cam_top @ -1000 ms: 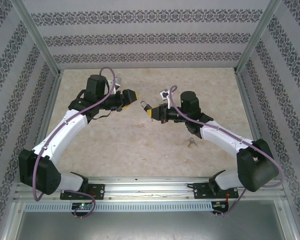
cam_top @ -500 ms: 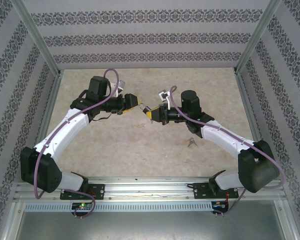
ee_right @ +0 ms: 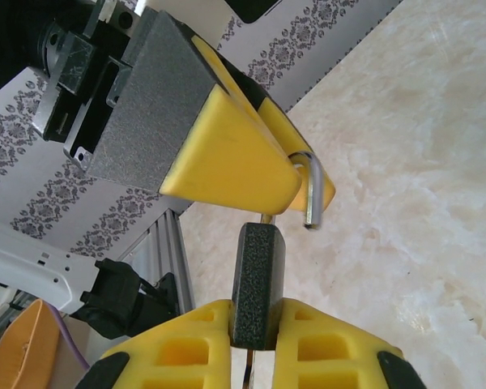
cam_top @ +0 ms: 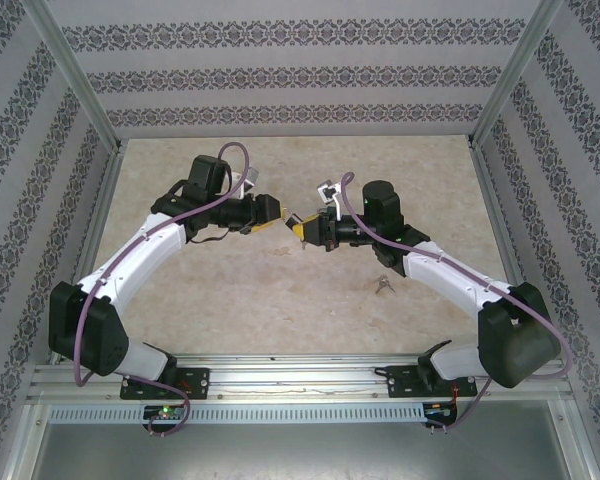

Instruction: Unlock with the key

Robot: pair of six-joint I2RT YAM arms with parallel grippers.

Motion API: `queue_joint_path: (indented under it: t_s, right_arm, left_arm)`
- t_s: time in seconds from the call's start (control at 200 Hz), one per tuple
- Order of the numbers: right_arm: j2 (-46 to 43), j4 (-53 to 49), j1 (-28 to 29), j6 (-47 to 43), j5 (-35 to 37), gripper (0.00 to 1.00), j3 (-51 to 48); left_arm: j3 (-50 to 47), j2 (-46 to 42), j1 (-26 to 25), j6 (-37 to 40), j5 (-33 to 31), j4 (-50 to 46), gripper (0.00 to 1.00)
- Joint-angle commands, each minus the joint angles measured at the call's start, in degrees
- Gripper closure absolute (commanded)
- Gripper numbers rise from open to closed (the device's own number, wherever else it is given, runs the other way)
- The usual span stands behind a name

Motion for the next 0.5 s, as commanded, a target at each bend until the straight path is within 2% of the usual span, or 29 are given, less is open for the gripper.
queue_joint_path:
  t_s: [0.0,0.205,0.355,0.495]
  right_arm:
    - [-2.42,2.36,0.07,-2.01,-2.31,0.96,0.97]
    - [-2.32,2.27,0.03,-1.72,-3.04,0.96,0.8]
    - [-2.15,3.35,0.11,-0.74,-4.81,0.96,0.87]
    - [-1.75,4.53,0.36,0.1,-6.64,0.96,1.02]
  left_arm:
    - [-0.05,-2.0,-0.43,0.83,-3.41,0.42,0.39]
    - [-1.82,-6.75,-0.27,-0.53,-2.06,9.84,0.35]
    - [-1.25,-5.78,-0.34,-2.21,3.59,15.74,0.35]
    - [-0.12,-3.71,-0.88,-2.26,6.45,16.94,0.34]
